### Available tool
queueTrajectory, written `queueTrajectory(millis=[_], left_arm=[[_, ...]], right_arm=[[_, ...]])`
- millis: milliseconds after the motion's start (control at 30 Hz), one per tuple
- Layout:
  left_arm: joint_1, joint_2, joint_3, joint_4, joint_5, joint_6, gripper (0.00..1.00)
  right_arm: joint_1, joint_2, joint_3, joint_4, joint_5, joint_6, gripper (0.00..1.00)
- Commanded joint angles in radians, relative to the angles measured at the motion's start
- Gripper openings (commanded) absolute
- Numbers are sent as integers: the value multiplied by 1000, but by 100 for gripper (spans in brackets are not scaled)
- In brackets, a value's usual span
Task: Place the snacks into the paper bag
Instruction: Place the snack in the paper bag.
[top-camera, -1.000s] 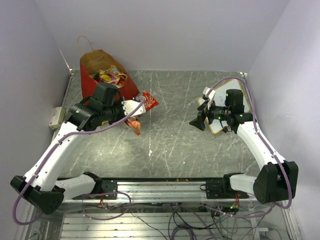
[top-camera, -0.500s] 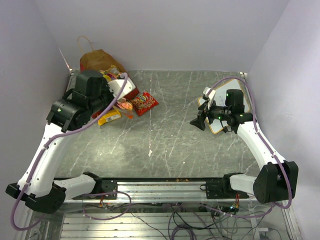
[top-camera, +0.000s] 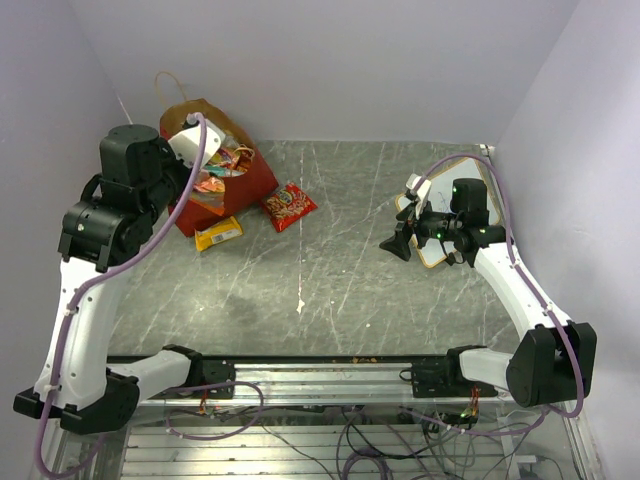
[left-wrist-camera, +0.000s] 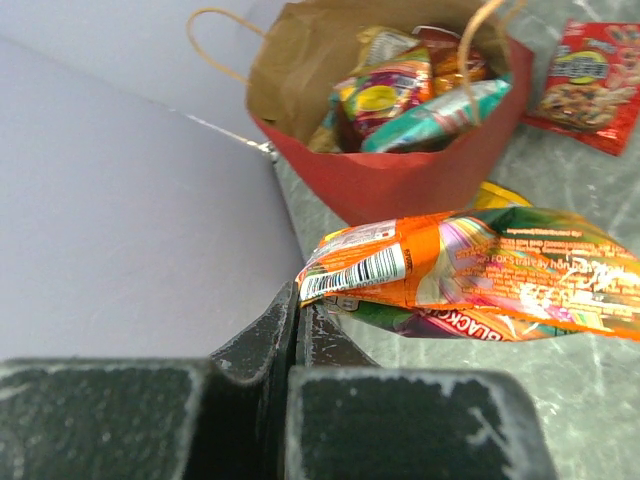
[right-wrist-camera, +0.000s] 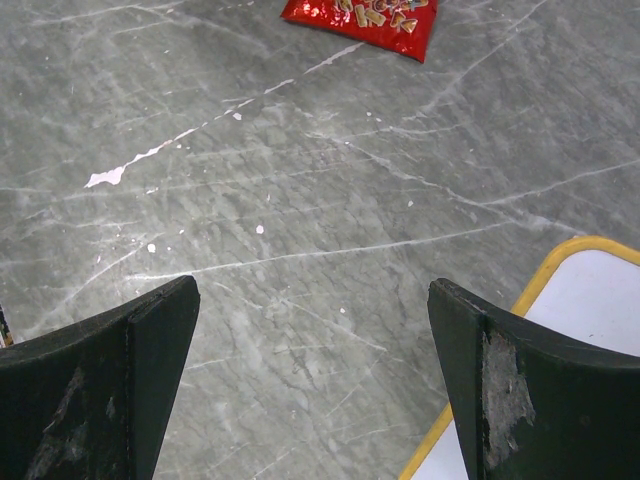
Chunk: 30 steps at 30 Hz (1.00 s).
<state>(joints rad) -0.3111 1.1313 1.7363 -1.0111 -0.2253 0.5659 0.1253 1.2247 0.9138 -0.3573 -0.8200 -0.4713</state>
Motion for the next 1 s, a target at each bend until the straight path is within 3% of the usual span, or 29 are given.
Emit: queueTrajectory(millis=[0,167,467,967], left_arm=[[6,10,7,174,-152,59,7],[7,61,-10,314,-247,177,7],[20,235,37,515,-265,320,7],[102,455,111,548,-36,468,7]], right_arm=[[-6,-23,1,6,-11,-3,98],[-7,-26,1,8,-11,-1,98],[-6,-30,-1,8,-14,-2,98],[-6,-39,-2,10,-13,-3,98]])
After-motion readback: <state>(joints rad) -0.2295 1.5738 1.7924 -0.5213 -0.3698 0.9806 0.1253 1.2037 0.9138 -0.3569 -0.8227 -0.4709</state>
